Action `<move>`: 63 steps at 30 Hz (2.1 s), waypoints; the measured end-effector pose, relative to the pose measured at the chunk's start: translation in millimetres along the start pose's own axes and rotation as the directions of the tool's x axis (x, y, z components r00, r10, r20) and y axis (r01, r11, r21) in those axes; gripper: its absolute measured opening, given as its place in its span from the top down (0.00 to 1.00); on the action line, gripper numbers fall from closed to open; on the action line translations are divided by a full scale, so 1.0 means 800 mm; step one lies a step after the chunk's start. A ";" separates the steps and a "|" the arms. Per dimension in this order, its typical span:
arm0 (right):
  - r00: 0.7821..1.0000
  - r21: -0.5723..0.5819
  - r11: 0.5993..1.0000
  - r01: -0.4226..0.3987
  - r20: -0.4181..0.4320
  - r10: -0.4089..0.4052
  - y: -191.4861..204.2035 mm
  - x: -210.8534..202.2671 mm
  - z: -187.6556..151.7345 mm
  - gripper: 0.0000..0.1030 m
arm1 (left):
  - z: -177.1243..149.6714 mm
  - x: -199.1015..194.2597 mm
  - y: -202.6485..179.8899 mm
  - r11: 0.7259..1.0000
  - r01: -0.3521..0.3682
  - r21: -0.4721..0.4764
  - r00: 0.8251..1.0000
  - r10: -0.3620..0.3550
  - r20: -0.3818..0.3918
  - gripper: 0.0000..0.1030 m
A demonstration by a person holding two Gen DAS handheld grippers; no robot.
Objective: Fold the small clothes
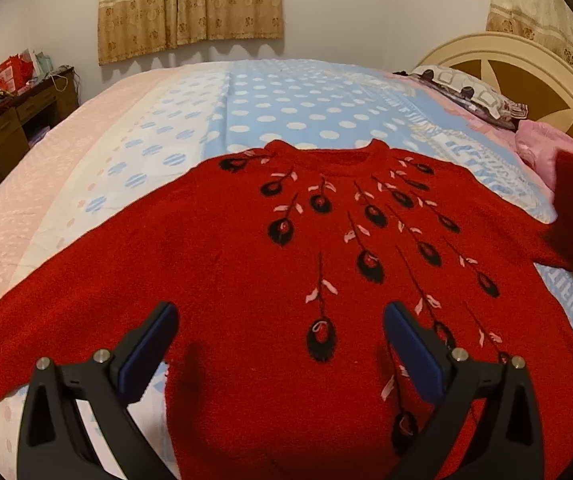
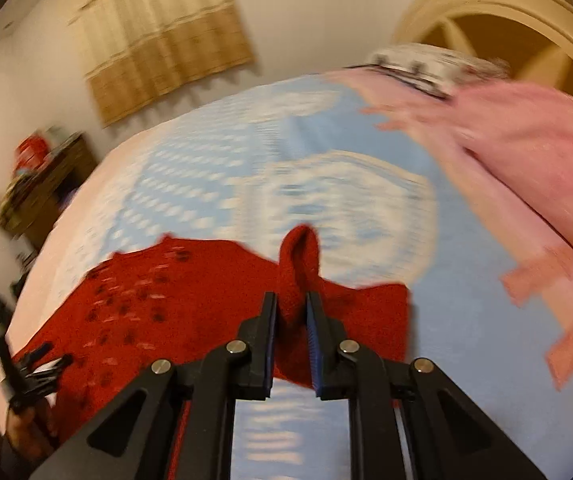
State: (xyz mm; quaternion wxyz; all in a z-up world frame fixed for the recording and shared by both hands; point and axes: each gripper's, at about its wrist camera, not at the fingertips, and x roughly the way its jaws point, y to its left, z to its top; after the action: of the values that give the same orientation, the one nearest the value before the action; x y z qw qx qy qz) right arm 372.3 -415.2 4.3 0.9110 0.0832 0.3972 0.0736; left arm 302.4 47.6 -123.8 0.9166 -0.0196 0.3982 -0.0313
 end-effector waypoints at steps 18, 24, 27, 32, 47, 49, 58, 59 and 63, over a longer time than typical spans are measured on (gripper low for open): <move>0.947 -0.323 0.904 -0.280 -0.249 0.204 0.247 0.108 -0.073 0.86 | 0.000 -0.008 0.017 0.998 0.054 -0.040 0.998 -0.054 -0.018 0.00; 0.953 -0.351 0.893 -0.282 -0.207 0.220 0.202 0.061 -0.081 0.78 | 0.016 -0.022 -0.007 0.995 0.092 0.033 0.994 -0.090 -0.057 0.00; 0.963 -0.334 0.914 -0.228 -0.217 0.161 0.186 0.055 -0.087 0.69 | 0.023 -0.020 -0.031 0.991 0.097 0.093 0.993 -0.090 -0.072 0.00; 0.963 -0.296 0.933 -0.203 -0.230 0.137 0.148 0.062 -0.092 0.68 | 0.022 -0.004 -0.063 0.987 0.096 0.126 0.991 -0.083 -0.108 0.00; 0.964 -0.293 0.918 -0.266 -0.088 0.251 0.109 0.006 -0.112 0.06 | 0.026 0.063 -0.098 0.959 0.244 0.146 0.943 -0.200 -0.265 0.36; 0.966 -0.271 0.928 -0.257 -0.094 0.240 0.103 0.006 -0.115 0.06 | 0.030 0.060 -0.102 0.947 0.291 0.133 0.930 -0.247 -0.274 0.74; 0.974 -0.170 0.961 -0.220 -0.091 0.207 0.063 0.008 -0.123 0.06 | 0.056 -0.024 -0.070 0.919 0.361 0.156 0.926 -0.335 -0.172 0.89; 0.974 -0.150 0.964 -0.222 -0.087 0.211 0.058 0.005 -0.122 0.06 | 0.060 -0.033 -0.061 0.923 0.349 0.163 0.933 -0.325 -0.155 0.89; 0.976 -0.136 0.967 -0.217 -0.060 0.211 0.052 -0.007 -0.119 0.06 | 0.070 -0.047 -0.025 0.934 0.322 0.152 0.945 -0.306 -0.119 0.91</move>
State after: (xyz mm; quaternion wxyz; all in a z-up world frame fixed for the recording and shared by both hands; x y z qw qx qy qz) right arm 295.3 -367.2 -47.0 0.8922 0.0591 0.3999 0.2014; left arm 316.5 30.7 -57.0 0.8785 -0.0037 0.4280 -0.2120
